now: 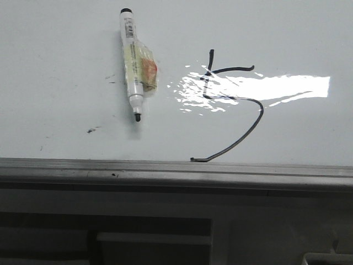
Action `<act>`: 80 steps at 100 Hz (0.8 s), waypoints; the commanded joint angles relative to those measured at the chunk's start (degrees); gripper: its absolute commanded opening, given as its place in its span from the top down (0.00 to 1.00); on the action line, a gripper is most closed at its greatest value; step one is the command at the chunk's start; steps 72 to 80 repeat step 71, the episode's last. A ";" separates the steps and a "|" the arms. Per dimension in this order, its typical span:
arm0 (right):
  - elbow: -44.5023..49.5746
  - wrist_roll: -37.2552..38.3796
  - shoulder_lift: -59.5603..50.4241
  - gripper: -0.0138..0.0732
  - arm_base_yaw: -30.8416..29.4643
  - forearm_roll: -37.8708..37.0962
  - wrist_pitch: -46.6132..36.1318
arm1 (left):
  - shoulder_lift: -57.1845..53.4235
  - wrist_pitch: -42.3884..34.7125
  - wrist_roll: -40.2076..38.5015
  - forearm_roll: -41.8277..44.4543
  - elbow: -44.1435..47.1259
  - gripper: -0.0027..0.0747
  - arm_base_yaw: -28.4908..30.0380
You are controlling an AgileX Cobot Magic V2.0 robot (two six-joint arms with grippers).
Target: Write number 5 on whiteboard
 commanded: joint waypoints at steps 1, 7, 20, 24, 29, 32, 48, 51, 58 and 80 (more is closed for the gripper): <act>1.15 -0.64 -0.98 0.91 -0.41 0.08 -0.44 | -1.50 -3.66 -0.35 -0.65 1.22 0.99 0.10; 1.15 -0.64 -0.98 0.91 -0.41 0.08 -0.44 | -1.50 -3.66 -0.35 -0.65 1.22 0.99 0.10; 1.15 -0.64 -0.98 0.91 -0.41 0.08 -0.33 | -1.50 -3.66 -0.35 -0.65 1.22 0.99 0.10; 1.15 -0.64 -0.98 0.91 -0.41 0.08 -0.33 | -1.50 -3.66 -0.35 -0.65 1.22 0.99 0.10; 1.15 -0.64 -0.98 0.91 -0.59 0.08 -0.33 | -1.50 -3.66 -0.35 -0.65 1.22 0.99 0.10; 1.15 -0.64 -0.98 0.91 -0.85 0.08 -0.33 | -1.50 -3.66 -0.35 -0.65 1.22 0.99 0.10; 1.15 -0.64 -0.98 0.91 -0.91 0.08 -0.33 | -1.50 -3.66 -0.35 -0.65 1.22 0.99 0.10; 1.15 -0.64 -0.98 0.91 -0.91 0.08 -0.33 | -1.50 -3.66 -0.35 -0.65 1.22 0.99 0.10; 1.15 -0.64 -0.98 0.91 -0.91 0.08 -0.33 | -1.50 -3.66 -0.35 -0.65 1.22 0.99 0.10; 1.15 -0.64 -0.98 0.91 -0.91 0.08 -0.33 | -1.50 -3.66 -0.35 -0.65 1.22 0.99 0.10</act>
